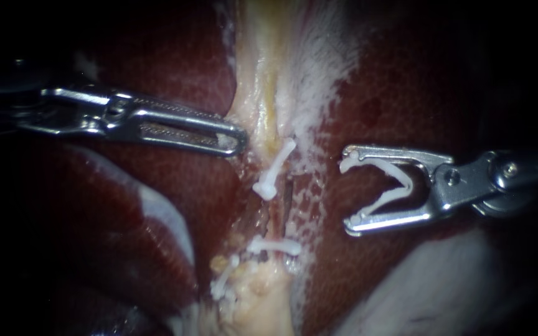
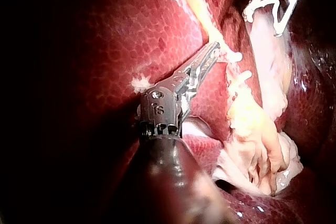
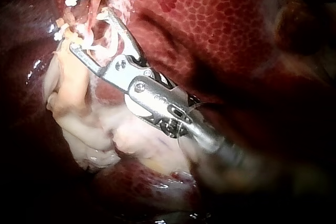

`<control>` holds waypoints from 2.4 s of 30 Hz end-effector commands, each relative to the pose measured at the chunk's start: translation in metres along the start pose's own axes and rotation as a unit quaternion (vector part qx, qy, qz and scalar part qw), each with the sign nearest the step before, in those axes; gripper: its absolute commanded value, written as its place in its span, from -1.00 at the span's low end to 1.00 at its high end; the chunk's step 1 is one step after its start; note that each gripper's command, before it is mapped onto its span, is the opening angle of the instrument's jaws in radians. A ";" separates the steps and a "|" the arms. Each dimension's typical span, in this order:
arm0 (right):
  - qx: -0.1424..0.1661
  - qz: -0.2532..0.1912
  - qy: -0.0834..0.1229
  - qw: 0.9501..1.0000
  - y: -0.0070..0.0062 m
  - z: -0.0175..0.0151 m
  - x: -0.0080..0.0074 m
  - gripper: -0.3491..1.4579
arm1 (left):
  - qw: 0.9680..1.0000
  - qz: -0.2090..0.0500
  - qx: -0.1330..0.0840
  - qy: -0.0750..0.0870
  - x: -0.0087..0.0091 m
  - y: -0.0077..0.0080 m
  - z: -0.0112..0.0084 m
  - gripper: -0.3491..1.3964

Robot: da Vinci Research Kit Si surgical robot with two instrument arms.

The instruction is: Clipping second clip right tube

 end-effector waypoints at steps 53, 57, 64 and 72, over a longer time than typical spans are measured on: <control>0.068 0.193 -0.009 0.979 -0.0017 0.0133 -0.0078 -0.02 | 1.000 0.011 0.000 -0.018 -0.0059 -0.0074 -0.0066 -1.00; 0.069 0.196 -0.010 0.978 -0.0014 0.0142 -0.0077 -0.03 | 1.000 0.011 0.000 -0.018 -0.0059 -0.0073 -0.0066 -1.00; 0.073 0.212 -0.011 0.974 -0.0013 0.0144 -0.0077 -0.08 | 1.000 0.011 0.000 -0.018 -0.0059 -0.0073 -0.0066 -1.00; 0.076 0.217 -0.012 0.973 -0.0010 0.0134 -0.0082 -0.29 | 1.000 0.011 0.000 -0.018 -0.0059 -0.0071 -0.0065 -1.00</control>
